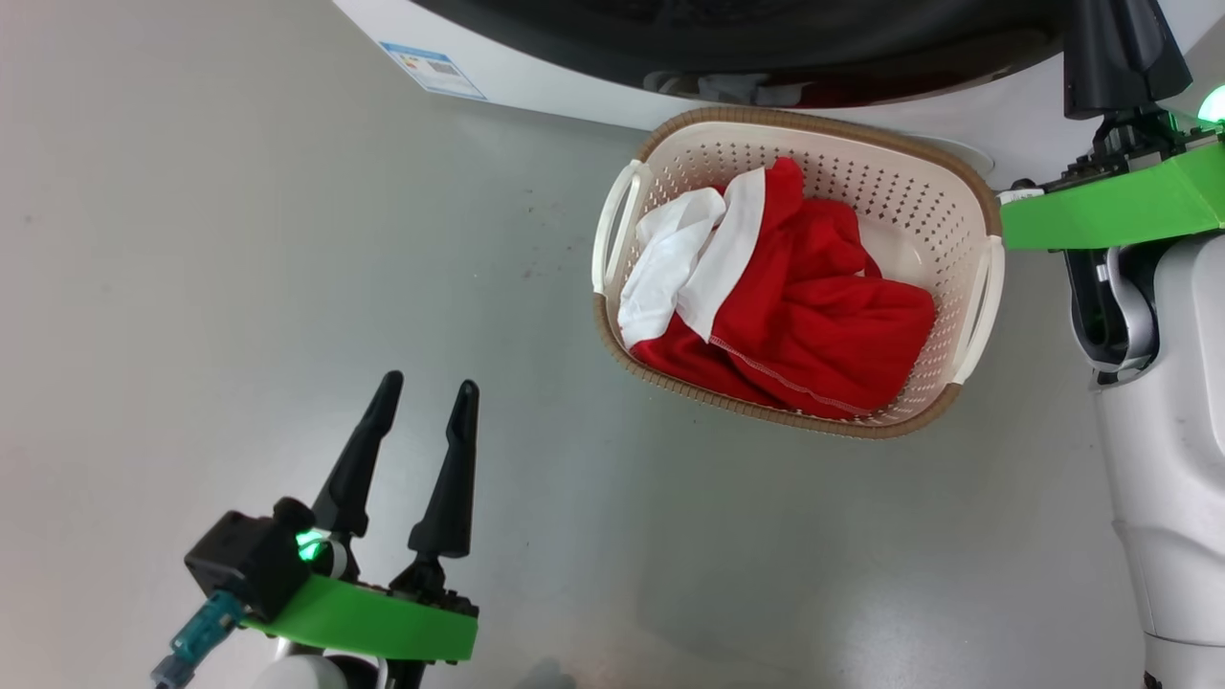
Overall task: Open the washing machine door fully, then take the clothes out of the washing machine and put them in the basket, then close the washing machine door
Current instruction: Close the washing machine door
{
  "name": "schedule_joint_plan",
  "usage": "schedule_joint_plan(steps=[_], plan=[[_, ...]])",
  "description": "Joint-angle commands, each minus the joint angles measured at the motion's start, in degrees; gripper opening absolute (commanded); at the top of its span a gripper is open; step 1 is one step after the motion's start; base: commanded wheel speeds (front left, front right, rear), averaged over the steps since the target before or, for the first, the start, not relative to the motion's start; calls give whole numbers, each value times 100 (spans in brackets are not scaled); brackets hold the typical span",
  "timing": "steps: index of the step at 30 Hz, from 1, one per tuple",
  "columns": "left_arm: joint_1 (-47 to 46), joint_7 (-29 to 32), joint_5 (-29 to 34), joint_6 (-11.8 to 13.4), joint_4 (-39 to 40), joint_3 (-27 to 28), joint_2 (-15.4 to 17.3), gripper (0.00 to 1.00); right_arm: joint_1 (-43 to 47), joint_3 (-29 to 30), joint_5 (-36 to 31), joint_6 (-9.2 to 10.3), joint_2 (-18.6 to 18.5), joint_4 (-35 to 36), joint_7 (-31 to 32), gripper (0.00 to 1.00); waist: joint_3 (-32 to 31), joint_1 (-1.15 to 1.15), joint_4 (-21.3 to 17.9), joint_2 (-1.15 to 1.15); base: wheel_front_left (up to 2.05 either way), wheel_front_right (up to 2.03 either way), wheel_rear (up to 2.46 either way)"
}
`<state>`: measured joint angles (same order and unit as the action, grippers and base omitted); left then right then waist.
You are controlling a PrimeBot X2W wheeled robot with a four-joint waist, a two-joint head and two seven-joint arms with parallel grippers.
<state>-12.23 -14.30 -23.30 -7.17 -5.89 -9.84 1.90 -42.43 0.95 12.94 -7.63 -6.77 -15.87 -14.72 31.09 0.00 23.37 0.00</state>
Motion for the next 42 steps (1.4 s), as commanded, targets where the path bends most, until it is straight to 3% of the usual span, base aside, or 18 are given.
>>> schedule_joint_plan(steps=[1, 12, 16, 17, 18, 19, 42], plan=[[-90, -70, -47, -32, 156, 172, 98, 100, -157, -39, 22, 14, 99, 150, -28, 0, -5, 0, -18, 0, 0, 0, 0], [-5, -70, 99, -32, 44, 309, 98, 100, 593, -457, 126, 14, 228, 62, -28, 2, -413, 0, -291, 0, 0, 0, 0], [85, -70, 201, -32, -14, 409, 98, 100, 979, -550, 179, 14, 281, 69, -28, 48, -645, 0, -456, 0, 0, 0, 0], [107, -70, 228, -32, -27, 432, 98, 100, 1070, -570, 193, 14, 293, 68, -28, 51, -702, 0, -499, 0, 0, 0, 0], [132, -70, 260, -32, -39, 453, 98, 100, 1160, -586, 207, 14, 304, 69, -28, 95, -762, 0, -544, 0, 0, 0, 0], [158, -70, 292, -32, -51, 474, 98, 100, 1248, -597, 220, 14, 314, 69, -28, 100, -823, 0, -589, 0, 0, 0, 0], [697, -70, 464, -32, -201, 803, 454, 100, 3248, -497, 519, 14, 388, 432, -28, 100, -1919, 0, -1570, 0, 0, 0, 0]])
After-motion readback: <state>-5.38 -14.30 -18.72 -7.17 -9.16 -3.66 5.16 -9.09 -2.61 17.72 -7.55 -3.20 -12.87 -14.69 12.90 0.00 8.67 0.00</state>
